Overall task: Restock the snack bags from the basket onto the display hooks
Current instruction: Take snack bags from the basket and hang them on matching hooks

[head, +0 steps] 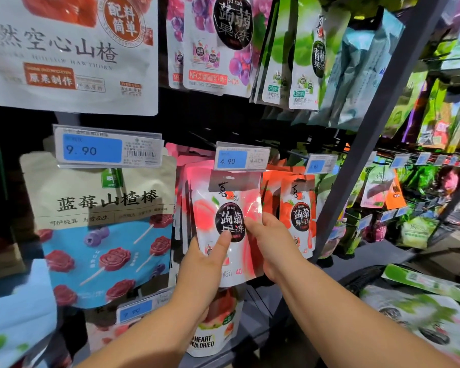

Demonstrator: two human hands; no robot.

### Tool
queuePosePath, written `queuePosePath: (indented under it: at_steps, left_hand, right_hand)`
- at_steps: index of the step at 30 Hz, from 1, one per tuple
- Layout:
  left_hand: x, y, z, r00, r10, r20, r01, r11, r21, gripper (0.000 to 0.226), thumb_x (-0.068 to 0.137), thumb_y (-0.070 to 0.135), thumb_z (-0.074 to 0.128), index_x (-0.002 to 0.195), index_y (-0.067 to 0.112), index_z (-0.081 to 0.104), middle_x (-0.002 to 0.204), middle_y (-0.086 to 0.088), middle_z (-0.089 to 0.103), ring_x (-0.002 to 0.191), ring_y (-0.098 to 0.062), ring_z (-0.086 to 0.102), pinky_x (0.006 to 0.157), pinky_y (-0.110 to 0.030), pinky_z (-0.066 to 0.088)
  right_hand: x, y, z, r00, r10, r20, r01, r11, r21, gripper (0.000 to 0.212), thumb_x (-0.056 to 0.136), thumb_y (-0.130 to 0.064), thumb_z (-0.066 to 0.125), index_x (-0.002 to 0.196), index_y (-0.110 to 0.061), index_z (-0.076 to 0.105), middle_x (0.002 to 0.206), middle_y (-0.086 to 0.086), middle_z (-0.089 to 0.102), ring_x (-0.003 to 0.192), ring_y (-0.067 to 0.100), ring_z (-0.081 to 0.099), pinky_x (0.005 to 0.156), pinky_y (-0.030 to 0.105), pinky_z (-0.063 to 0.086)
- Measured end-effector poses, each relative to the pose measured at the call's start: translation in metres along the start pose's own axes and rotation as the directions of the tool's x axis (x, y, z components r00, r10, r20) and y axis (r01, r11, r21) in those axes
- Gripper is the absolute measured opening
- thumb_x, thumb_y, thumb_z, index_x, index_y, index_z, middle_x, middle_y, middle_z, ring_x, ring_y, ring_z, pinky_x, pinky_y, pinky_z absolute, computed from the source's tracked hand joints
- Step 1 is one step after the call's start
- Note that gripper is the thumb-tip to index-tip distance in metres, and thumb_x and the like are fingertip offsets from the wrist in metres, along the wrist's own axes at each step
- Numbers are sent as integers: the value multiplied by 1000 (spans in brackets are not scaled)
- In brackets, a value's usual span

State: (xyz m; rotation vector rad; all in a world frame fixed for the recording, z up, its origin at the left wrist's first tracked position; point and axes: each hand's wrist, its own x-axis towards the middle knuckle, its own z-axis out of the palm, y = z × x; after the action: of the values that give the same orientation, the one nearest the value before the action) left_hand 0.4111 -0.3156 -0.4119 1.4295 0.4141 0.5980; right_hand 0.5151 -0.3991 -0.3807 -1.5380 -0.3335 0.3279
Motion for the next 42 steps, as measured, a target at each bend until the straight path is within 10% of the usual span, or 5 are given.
queuePosePath:
  at_steps: [5, 11, 31, 36, 42]
  left_hand:
    - [8, -1, -4, 999, -40, -15, 40, 999, 3, 52, 89, 56, 57, 135, 32, 51, 123, 9, 64, 111, -12, 61, 101, -37, 47]
    - [3, 0, -8, 1000, -7, 14, 5, 997, 78, 35, 92, 47, 57, 124, 33, 56, 110, 17, 65, 103, -5, 62, 73, -10, 40]
    - [12, -2, -6, 1000, 0, -7, 1, 993, 118, 57, 88, 64, 53, 134, 30, 51, 124, 10, 63, 114, -12, 58, 96, -31, 43]
    - [15, -4, -11, 992, 41, -119, -18, 983, 185, 18, 88, 36, 68, 100, 26, 58, 91, 10, 67, 85, -5, 64, 61, -13, 42]
    - [23, -8, -14, 969, 105, -223, -29, 948, 317, 68, 82, 35, 76, 138, 18, 42, 135, -5, 48, 126, -25, 45, 107, -45, 39]
  right_hand:
    - [4, 1, 7, 999, -24, -24, 24, 1000, -12, 8, 96, -11, 60, 95, -16, 67, 91, 9, 75, 76, 21, 71, 66, 34, 55]
    - [-3, 7, 4, 998, -61, -32, 63, 996, 56, 13, 97, -12, 58, 105, -14, 68, 101, 11, 75, 94, 30, 72, 85, 47, 58]
    - [7, 7, 11, 979, -151, -135, 130, 980, -152, 8, 95, -16, 59, 95, -18, 67, 97, 8, 73, 94, 28, 69, 86, 48, 57]
    - [14, 11, 19, 973, -162, -162, 127, 971, -203, 10, 95, -21, 60, 101, -19, 67, 99, 4, 72, 96, 25, 67, 89, 48, 55]
    - [13, 18, 14, 969, -208, -137, 162, 944, -286, 29, 94, -27, 63, 92, 1, 59, 82, 6, 58, 77, 19, 52, 71, 34, 41]
